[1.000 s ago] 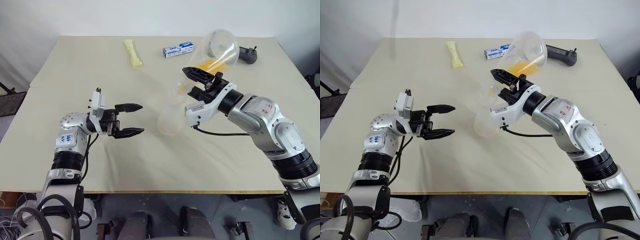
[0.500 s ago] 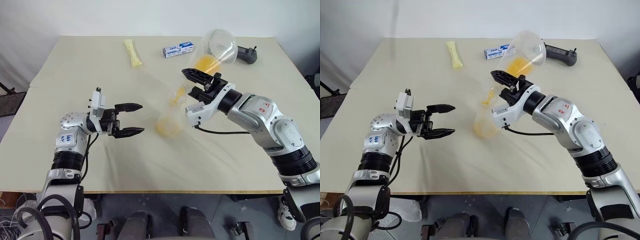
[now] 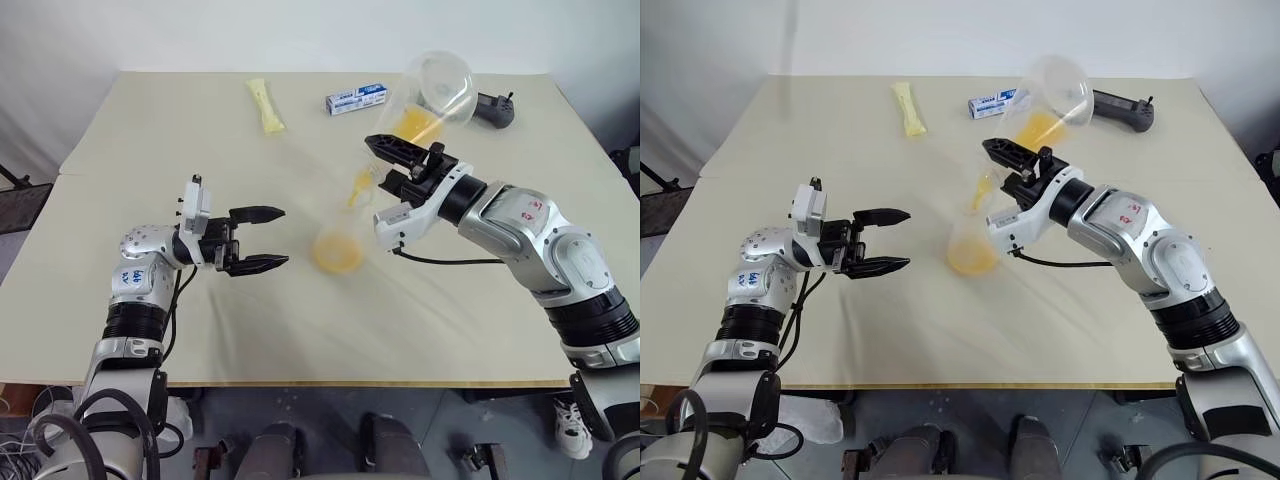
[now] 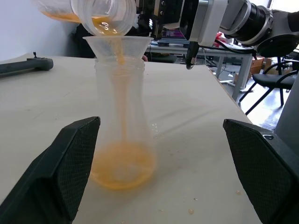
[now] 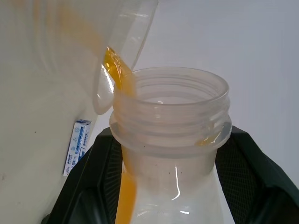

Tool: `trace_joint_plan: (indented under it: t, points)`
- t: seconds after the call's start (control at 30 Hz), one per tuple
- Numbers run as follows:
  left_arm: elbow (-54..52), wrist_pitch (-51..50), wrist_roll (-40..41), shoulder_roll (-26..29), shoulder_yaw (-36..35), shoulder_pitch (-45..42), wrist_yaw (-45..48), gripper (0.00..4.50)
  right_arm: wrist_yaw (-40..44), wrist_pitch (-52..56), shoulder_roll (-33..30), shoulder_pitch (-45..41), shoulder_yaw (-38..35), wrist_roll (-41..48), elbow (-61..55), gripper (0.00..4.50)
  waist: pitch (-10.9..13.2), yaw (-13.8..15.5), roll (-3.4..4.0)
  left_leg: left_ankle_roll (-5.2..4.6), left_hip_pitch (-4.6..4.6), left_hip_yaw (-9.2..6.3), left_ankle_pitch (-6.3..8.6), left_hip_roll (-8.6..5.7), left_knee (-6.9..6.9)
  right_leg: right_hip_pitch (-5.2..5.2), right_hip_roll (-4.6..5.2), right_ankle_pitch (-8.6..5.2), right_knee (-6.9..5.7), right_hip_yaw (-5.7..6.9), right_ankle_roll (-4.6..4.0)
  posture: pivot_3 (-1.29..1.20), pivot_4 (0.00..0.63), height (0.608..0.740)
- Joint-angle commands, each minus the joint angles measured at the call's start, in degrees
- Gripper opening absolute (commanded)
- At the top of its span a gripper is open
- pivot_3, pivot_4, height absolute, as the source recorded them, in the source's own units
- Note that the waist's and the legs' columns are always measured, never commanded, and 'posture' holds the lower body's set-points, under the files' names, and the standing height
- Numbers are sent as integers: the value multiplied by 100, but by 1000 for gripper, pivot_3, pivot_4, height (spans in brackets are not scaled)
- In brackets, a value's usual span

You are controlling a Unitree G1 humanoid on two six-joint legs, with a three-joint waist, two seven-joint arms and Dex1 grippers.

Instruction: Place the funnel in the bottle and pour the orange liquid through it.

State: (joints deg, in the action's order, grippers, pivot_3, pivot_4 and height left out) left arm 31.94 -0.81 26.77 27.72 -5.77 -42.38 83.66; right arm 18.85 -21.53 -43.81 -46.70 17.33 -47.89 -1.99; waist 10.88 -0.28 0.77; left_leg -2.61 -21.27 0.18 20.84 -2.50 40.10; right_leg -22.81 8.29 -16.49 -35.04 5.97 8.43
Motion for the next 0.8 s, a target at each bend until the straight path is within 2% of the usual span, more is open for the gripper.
trace_joint_plan:
  t: [0.03, 0.8]
  points:
    - [-137, -6, 68, 79, -106, -59, 16, 4500, -161, -81, -80, -205, -280, -17, -109, 2418, 0, -1, 0, 0, 0, 0, 0, 0, 0, 0, 0, 0, 0, 0, 0, 0, 150, 740]
    - [-210, 5, 289, -37, -391, -63, -8, 4500, -190, -407, -136, -291, -259, -92, -39, 2418, 0, 2, 0, 0, 0, -1, 0, 0, 0, 0, 0, 0, 0, 0, 0, 0, 150, 740]
